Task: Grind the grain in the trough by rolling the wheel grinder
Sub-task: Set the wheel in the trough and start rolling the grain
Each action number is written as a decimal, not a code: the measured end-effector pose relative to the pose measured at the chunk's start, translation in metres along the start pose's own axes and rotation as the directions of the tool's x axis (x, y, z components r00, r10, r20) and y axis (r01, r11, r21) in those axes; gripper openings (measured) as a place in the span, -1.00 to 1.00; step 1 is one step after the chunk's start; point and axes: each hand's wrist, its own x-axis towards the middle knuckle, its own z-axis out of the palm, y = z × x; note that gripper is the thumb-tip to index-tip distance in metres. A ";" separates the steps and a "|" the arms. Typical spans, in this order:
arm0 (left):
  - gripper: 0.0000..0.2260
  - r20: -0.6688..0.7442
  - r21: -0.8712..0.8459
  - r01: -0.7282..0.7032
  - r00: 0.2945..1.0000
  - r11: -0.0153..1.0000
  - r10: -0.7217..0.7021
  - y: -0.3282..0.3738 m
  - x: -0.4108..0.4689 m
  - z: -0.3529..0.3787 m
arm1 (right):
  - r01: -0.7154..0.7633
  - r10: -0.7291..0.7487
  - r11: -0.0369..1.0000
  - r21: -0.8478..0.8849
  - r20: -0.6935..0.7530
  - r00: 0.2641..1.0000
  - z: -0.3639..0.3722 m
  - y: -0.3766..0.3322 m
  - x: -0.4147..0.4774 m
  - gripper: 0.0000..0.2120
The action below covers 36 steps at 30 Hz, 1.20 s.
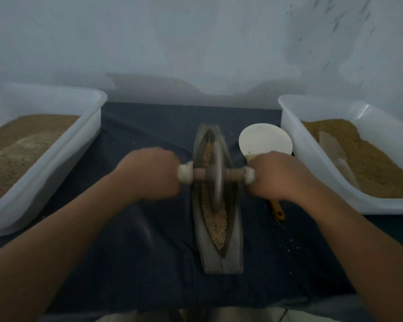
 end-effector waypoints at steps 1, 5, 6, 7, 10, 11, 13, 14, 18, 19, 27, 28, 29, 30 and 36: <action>-0.78 -0.081 0.028 0.052 0.995 0.998 -0.050 0.000 0.015 -0.003 | -0.039 0.037 0.999 -0.023 -0.078 0.996 -0.001 -0.003 0.017 -0.80; -0.77 -0.115 -0.010 0.144 0.983 0.990 -0.144 -0.003 0.051 -0.012 | -0.105 0.079 0.989 -0.103 -0.234 0.969 -0.009 -0.009 0.057 -0.72; -0.78 -0.069 -0.021 0.120 0.990 0.993 -0.121 -0.005 0.050 -0.012 | -0.090 0.069 0.990 -0.105 -0.192 0.979 -0.011 -0.009 0.055 -0.72; -0.79 0.006 -0.036 0.081 0.997 0.996 -0.081 -0.006 0.043 -0.011 | -0.059 0.048 0.994 -0.096 -0.117 0.992 -0.014 -0.008 0.048 -0.73; -0.80 0.242 -0.143 -0.061 0.966 0.988 0.095 -0.008 0.002 -0.001 | 0.072 -0.067 0.997 -0.020 0.182 0.981 -0.018 -0.005 0.006 -0.85; -0.78 0.274 -0.164 -0.071 0.955 0.984 0.115 -0.008 -0.012 0.001 | 0.094 -0.091 0.996 0.003 0.248 0.964 -0.018 -0.004 -0.008 -0.87; -0.75 0.242 -0.137 -0.067 0.965 0.988 0.099 -0.006 -0.027 0.006 | 0.107 -0.108 0.994 0.017 0.267 0.958 -0.015 -0.001 -0.019 -0.88; -0.76 0.197 -0.111 -0.058 0.977 0.992 0.079 -0.005 -0.028 0.009 | 0.098 -0.100 0.995 0.022 0.249 0.963 -0.014 -0.001 -0.016 -0.87; -0.77 -0.085 0.064 0.051 0.995 0.997 -0.046 0.000 0.016 -0.003 | -0.003 0.003 1.000 -0.001 0.041 0.999 -0.011 -0.002 0.027 -0.82; -0.77 -0.114 0.081 0.084 0.991 0.993 -0.075 0.000 0.031 -0.010 | -0.037 0.036 0.999 -0.024 -0.033 0.999 -0.011 -0.002 0.039 -0.79; -0.81 0.173 0.013 -0.095 0.981 0.995 0.091 -0.001 0.001 -0.014 | 0.027 -0.037 0.998 0.052 0.211 0.977 -0.007 0.000 -0.002 -0.87; -0.81 0.135 0.036 -0.112 0.985 0.993 0.106 0.001 -0.018 -0.007 | 0.039 -0.056 0.997 0.074 0.246 0.968 -0.004 0.002 -0.021 -0.88; -0.81 0.073 0.072 -0.124 0.990 0.990 0.119 0.002 -0.031 0.000 | 0.049 -0.067 0.996 0.081 0.238 0.969 0.000 0.003 -0.033 -0.88; -0.80 0.013 0.108 -0.128 0.992 0.986 0.127 0.002 -0.035 0.005 | 0.048 -0.062 0.996 0.073 0.207 0.976 0.003 0.005 -0.037 -0.86; -0.75 -0.088 0.144 0.067 0.995 0.987 -0.054 0.005 0.047 -0.025 | -0.070 0.074 0.997 0.029 -0.137 0.988 0.001 0.001 0.040 -0.77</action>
